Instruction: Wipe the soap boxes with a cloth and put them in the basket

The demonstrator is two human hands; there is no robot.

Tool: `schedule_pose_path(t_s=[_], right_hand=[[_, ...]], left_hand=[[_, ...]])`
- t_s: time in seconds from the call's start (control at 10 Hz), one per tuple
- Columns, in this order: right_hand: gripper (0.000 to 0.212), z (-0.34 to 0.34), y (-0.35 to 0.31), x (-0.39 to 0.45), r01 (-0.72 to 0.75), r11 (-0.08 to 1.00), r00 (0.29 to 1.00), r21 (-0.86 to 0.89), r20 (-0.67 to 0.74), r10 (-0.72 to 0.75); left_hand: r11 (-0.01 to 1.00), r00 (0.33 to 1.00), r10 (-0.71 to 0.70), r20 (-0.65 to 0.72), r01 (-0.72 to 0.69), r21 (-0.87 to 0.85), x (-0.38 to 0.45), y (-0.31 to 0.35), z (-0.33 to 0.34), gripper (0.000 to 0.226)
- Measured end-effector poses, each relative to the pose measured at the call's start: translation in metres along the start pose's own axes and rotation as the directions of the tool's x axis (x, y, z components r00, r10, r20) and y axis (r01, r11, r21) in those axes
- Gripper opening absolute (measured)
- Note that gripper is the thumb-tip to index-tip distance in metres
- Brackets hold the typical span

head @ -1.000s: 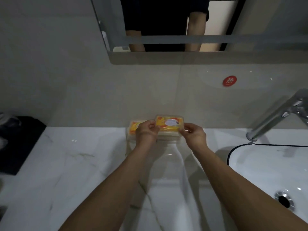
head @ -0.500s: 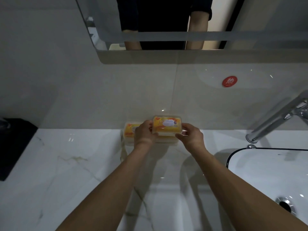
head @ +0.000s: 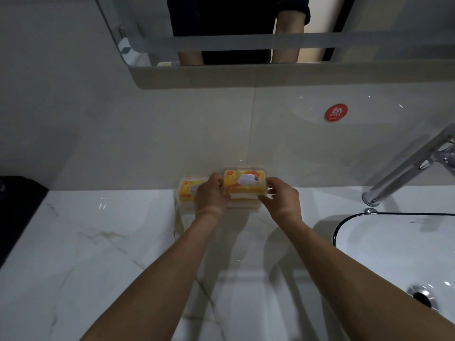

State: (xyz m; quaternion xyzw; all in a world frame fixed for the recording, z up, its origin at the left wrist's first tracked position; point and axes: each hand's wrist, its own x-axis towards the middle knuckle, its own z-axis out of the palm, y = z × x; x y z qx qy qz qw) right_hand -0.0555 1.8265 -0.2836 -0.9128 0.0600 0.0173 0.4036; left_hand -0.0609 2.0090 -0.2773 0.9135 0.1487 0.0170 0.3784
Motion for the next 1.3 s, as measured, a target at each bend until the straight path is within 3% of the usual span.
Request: schedule_pose_path(t_s=[0.2,0.5,0.9,1.1,1.2,1.3], right_hand=[[0.029,-0.001,0.003,0.003,0.057,0.982,0.998,-0.182,-0.012,-0.06],[0.024,-0.001,0.004,0.002,0.074,0.972,0.997,-0.221,-0.004,-0.077],[0.031,0.008,-0.004,0.0,0.043,0.982,0.999,-0.184,0.013,-0.041],[0.046,-0.011,-0.016,-0.018,0.028,0.971,1.0,-0.237,0.018,-0.024],[0.048,-0.032,-0.03,-0.032,0.05,0.973,0.998,-0.225,-0.014,-0.054],[0.048,-0.054,-0.049,-0.052,0.028,0.963,0.998,-0.268,-0.038,-0.04]], left_hand=[[0.941,0.998,0.069,0.016,-0.07,0.331,0.004,-0.001,0.0,0.046],[0.92,0.992,0.127,-0.006,-0.115,0.374,0.007,0.001,-0.002,0.033],[0.924,0.996,0.084,-0.006,-0.075,0.376,0.008,-0.004,-0.006,0.035],[0.899,0.988,0.152,0.013,-0.144,0.413,-0.007,0.006,-0.028,0.029],[0.883,0.966,0.259,-0.015,-0.231,0.408,-0.017,0.022,-0.053,0.034],[0.879,0.961,0.276,-0.004,-0.251,0.405,-0.03,0.041,-0.08,0.04]])
